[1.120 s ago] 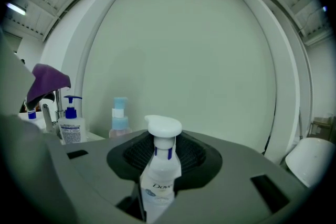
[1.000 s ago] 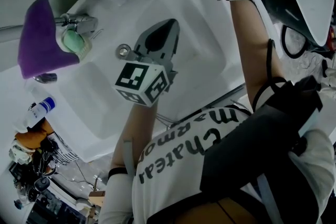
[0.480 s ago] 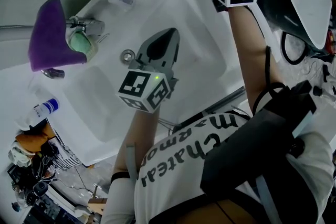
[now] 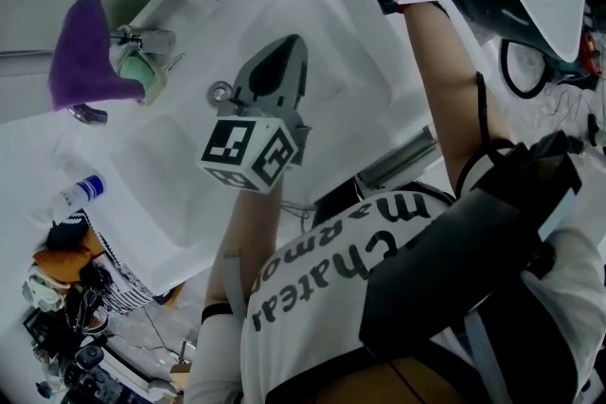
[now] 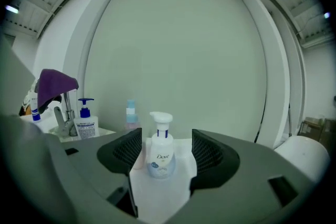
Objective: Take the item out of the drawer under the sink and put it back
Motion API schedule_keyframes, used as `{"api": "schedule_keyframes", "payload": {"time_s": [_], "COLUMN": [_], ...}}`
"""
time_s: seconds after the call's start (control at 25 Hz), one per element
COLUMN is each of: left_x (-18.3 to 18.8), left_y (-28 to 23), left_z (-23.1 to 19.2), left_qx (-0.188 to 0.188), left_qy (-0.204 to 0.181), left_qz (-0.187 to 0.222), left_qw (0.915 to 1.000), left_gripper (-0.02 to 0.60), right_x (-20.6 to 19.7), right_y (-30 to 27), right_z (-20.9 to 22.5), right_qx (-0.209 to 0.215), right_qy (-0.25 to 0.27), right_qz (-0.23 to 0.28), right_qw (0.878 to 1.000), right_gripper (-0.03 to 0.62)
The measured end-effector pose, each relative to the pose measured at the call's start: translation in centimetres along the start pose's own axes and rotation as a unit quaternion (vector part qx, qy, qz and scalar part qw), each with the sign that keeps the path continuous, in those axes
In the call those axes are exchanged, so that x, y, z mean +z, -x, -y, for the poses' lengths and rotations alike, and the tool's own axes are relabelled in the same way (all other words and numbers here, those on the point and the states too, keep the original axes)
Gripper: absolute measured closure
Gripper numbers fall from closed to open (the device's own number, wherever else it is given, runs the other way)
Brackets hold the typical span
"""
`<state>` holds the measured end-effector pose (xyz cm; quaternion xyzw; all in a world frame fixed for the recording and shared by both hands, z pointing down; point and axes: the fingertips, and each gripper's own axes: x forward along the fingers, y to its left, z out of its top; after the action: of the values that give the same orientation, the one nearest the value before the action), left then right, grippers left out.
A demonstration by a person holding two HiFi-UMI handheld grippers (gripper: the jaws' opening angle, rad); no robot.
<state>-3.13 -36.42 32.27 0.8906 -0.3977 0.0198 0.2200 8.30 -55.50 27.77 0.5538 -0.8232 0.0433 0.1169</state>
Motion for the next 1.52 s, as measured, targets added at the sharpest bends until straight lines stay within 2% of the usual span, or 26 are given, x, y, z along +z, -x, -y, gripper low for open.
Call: {"api": "schedule_keyframes", "payload": {"time_s": [0.2, 0.28, 0.32, 0.48, 0.68, 0.84, 1.0, 1.12, 1.24, 1.4, 1.52], "left_x": [0.6, 1.3, 1.7, 3.6, 5.3, 4.8, 3.8, 3.6, 3.8, 3.7, 3.2], "left_y": [-0.6, -0.9, -1.0, -0.8, 1.4, 5.0, 8.4, 11.0, 13.8, 19.1, 23.6], "left_z": [3.7, 6.1, 7.4, 11.7, 16.4, 18.3, 18.9, 19.1, 19.6, 20.1, 18.9], "left_qx": [-0.018, -0.03, -0.034, -0.034, -0.009, 0.033, 0.051, 0.037, 0.004, -0.036, -0.046], "left_qy": [-0.011, -0.019, -0.026, -0.051, -0.067, -0.089, -0.118, -0.119, -0.108, -0.11, -0.122], "left_qz": [0.012, 0.019, 0.022, 0.041, 0.076, 0.084, 0.074, 0.081, 0.098, 0.092, 0.083], "left_qw": [0.9997, 0.9992, 0.9988, 0.9973, 0.9948, 0.9919, 0.9889, 0.9889, 0.9893, 0.9889, 0.988], "left_gripper": [0.577, 0.577, 0.577, 0.577, 0.577, 0.577, 0.577, 0.577, 0.577, 0.577, 0.577], "right_x": [1.0, 1.4, 1.8, 3.5, 4.5, 3.9, 4.0, 3.9, 3.2, 2.0, 1.5], "right_y": [4.8, 7.1, 8.2, 12.3, 16.4, 18.5, 21.4, 24.6, 28.1, 32.7, 35.3], "right_z": [2.4, 3.1, 3.4, 3.7, 2.3, 0.0, -2.6, -5.5, -8.7, -13.1, -16.5], "right_qx": [-0.014, -0.007, -0.001, 0.023, 0.08, 0.122, 0.134, 0.156, 0.171, 0.155, 0.131], "right_qy": [-0.002, -0.019, -0.027, -0.029, -0.019, -0.023, -0.035, -0.063, -0.086, -0.129, -0.138], "right_qz": [0.022, 0.032, 0.037, 0.054, 0.059, 0.055, 0.076, 0.088, 0.089, 0.096, 0.101], "right_qw": [1.0, 0.999, 0.999, 0.998, 0.995, 0.991, 0.987, 0.982, 0.978, 0.975, 0.977], "right_gripper": [0.322, 0.457, 0.484, 0.529, 0.554, 0.562, 0.574, 0.58, 0.583, 0.583, 0.583]}}
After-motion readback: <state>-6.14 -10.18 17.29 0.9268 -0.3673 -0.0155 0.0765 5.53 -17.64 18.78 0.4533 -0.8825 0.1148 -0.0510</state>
